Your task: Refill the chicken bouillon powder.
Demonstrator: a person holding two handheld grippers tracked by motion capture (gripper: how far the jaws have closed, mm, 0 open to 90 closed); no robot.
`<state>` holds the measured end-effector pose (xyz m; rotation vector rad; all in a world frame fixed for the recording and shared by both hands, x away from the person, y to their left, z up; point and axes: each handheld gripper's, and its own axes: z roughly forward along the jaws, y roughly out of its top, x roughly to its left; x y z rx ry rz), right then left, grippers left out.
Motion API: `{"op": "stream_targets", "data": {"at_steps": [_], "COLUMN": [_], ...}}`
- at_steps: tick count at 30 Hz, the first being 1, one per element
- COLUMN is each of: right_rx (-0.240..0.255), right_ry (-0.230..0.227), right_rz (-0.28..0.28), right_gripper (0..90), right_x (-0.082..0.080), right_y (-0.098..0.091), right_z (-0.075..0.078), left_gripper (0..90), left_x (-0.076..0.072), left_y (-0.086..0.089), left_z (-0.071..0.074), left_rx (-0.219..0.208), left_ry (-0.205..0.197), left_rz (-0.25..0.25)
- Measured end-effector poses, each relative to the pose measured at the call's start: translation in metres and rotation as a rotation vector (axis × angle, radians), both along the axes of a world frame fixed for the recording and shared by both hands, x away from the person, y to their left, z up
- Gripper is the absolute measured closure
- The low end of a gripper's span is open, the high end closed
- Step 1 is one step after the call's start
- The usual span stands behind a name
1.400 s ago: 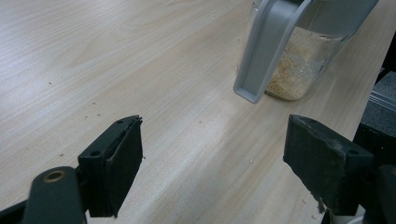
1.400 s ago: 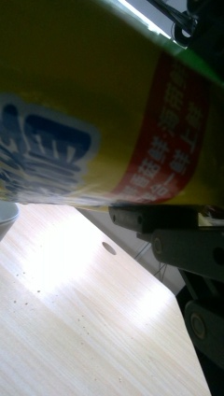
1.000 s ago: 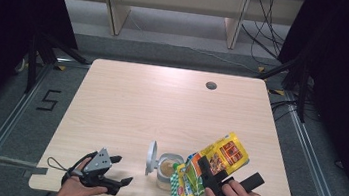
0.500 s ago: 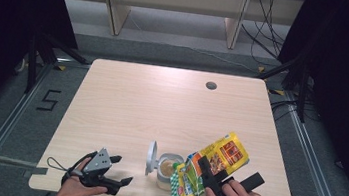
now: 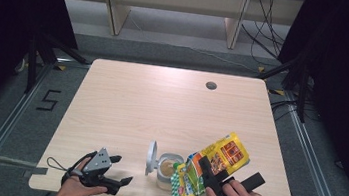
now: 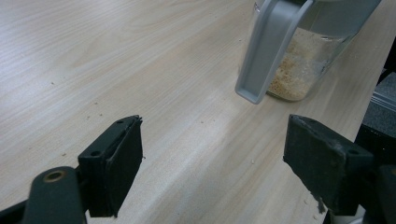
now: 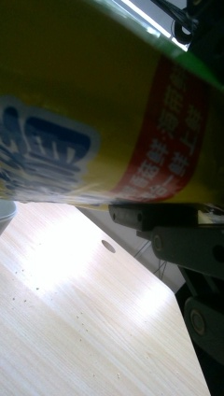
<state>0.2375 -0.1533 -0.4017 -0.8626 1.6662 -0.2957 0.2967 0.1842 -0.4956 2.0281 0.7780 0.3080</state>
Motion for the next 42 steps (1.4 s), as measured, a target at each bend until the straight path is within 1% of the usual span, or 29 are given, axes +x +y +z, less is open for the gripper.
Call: {"op": "stream_targets", "data": {"at_steps": [1, 2, 4, 5, 6, 7, 8, 9, 10, 14, 15, 16, 18, 19, 20, 22, 23, 25, 26, 28, 29, 31, 33, 34, 37, 38, 40, 41, 42], "right_rx": [0.004, -0.002, 0.0, -0.026, -0.026, -0.006, -0.022, -0.009, -0.022, -0.019, -0.022, -0.016, 0.011, -0.018, -0.021, -0.026, -0.019, -0.015, -0.014, -0.014, -0.013, -0.009, -0.008, -0.008, -0.011, -0.02, -0.012, -0.012, -0.009], "right_ry": [0.0, -0.01, -0.012, -0.021, -0.001, 0.001, -0.007, -0.015, -0.023, -0.023, -0.023, -0.023, -0.011, -0.022, -0.006, -0.01, -0.01, -0.008, -0.007, -0.01, -0.01, -0.02, -0.018, -0.015, -0.021, -0.004, -0.01, -0.011, -0.01], "right_rz": [0.001, 0.011, 0.001, 0.018, 0.019, 0.008, 0.018, 0.015, 0.025, 0.022, 0.023, 0.023, 0.002, 0.024, 0.02, 0.023, 0.021, 0.021, 0.013, 0.014, 0.014, 0.019, 0.014, 0.022, 0.016, 0.022, 0.023, 0.021, 0.02], "right_gripper": [65.7, 65.7, 65.7, 65.7, 65.7, 65.7, 65.7, 65.8, 65.8, 65.8, 65.8, 65.8, 65.8, 65.8, 65.8, 65.8, 65.8, 65.9, 65.9, 65.9, 65.9, 65.9, 65.9, 65.9, 65.9, 65.9, 65.9, 65.9, 65.9], "right_x": [0.0, -0.0002, -0.0004, 0.0003, 0.0011, 0.0009, 0.001, 0.0001, 0.0004, 0.0001, 0.0002, 0.0, -0.0007, 0.0002, 0.001, 0.0012, 0.001, 0.0007, 0.0001, -0.0001, -0.0002, -0.0002, 0.0, 0.0006, 0.0001, 0.0012, 0.0007, 0.0007, 0.0008], "right_y": [-0.0007, -0.0004, -0.0014, 0.0003, -0.0002, -0.0018, -0.0012, -0.0022, -0.0017, -0.0018, -0.0016, -0.0022, -0.0038, -0.0019, -0.0014, -0.0012, -0.0015, -0.0014, -0.0012, -0.0012, -0.0011, -0.0013, -0.0015, -0.0016, -0.0012, -0.0008, -0.0017, -0.0017, -0.0017], "right_z": [-0.0003, 0.0002, 0.0001, 0.0024, 0.0029, 0.0019, 0.003, 0.0023, 0.0036, 0.0038, 0.0039, 0.0034, 0.0013, 0.0038, 0.0042, 0.0046, 0.0044, 0.004, 0.0043, 0.0043, 0.0044, 0.0043, 0.0038, 0.0038, 0.0048, 0.0057, 0.0053, 0.0054, 0.0055], "left_gripper": [19.0, 19.0, 19.0, 19.0, 19.0, 19.0, 19.0, 18.9, 19.0, 19.0, 19.0, 19.0, 19.0, 19.0, 19.0, 19.0, 19.0, 19.0, 18.9, 19.0, 19.0, 18.9, 18.9, 19.0, 19.0, 18.9, 18.9, 19.0, 19.0], "left_x": [0.0001, 0.0003, 0.0003, 0.0004, 0.0004, 0.0004, 0.0004, 0.0004, 0.0005, 0.0002, -0.0002, -0.0001, 0.0004, 0.0004, 0.0008, 0.0001, 0.0004, 0.0003, 0.0006, 0.0003, -0.0002, 0.0002, 0.0004, 0.0002, 0.0003, 0.0006, 0.0007, 0.0004, 0.0002], "left_y": [0.0, 0.0001, 0.0, 0.0, 0.0, 0.0, 0.0, 0.0, 0.0002, 0.0003, 0.0005, 0.0007, 0.001, 0.0009, 0.0009, 0.0006, 0.0008, 0.0003, 0.0005, 0.0009, 0.0002, 0.0003, 0.0007, 0.0006, 0.0006, 0.0007, 0.0007, 0.0008, 0.0005], "left_z": [0.0, 0.0, -0.0001, -0.0001, -0.0001, -0.0001, -0.0002, -0.0001, 0.0, 0.0003, 0.0006, 0.0007, 0.0008, 0.0006, 0.0004, 0.0006, 0.0007, 0.0004, 0.0005, 0.0007, 0.0005, 0.0003, 0.0005, 0.0005, 0.0005, 0.0004, 0.0005, 0.0006, 0.0006], "left_rx": [-0.002, 0.0, -0.002, -0.002, -0.002, -0.002, -0.002, -0.002, -0.001, -0.003, 0.004, 0.005, 0.007, 0.007, 0.004, 0.001, 0.005, -0.003, -0.002, 0.005, -0.008, -0.01, -0.006, -0.006, 0.001, 0.0, -0.003, 0.002, -0.006], "left_ry": [0.0, 0.003, 0.002, 0.002, 0.003, 0.003, 0.003, 0.003, 0.001, 0.001, -0.006, -0.007, -0.011, -0.008, -0.006, -0.007, -0.01, -0.007, -0.001, -0.009, -0.005, -0.004, -0.006, -0.005, -0.009, -0.006, -0.001, -0.009, -0.005], "left_rz": [0.001, 0.001, 0.002, 0.002, 0.002, 0.002, 0.002, 0.002, 0.001, 0.003, 0.009, 0.009, 0.005, 0.009, 0.005, 0.011, 0.01, 0.012, 0.006, 0.01, 0.013, 0.013, 0.009, 0.01, 0.01, 0.007, 0.006, 0.012, 0.009]}}
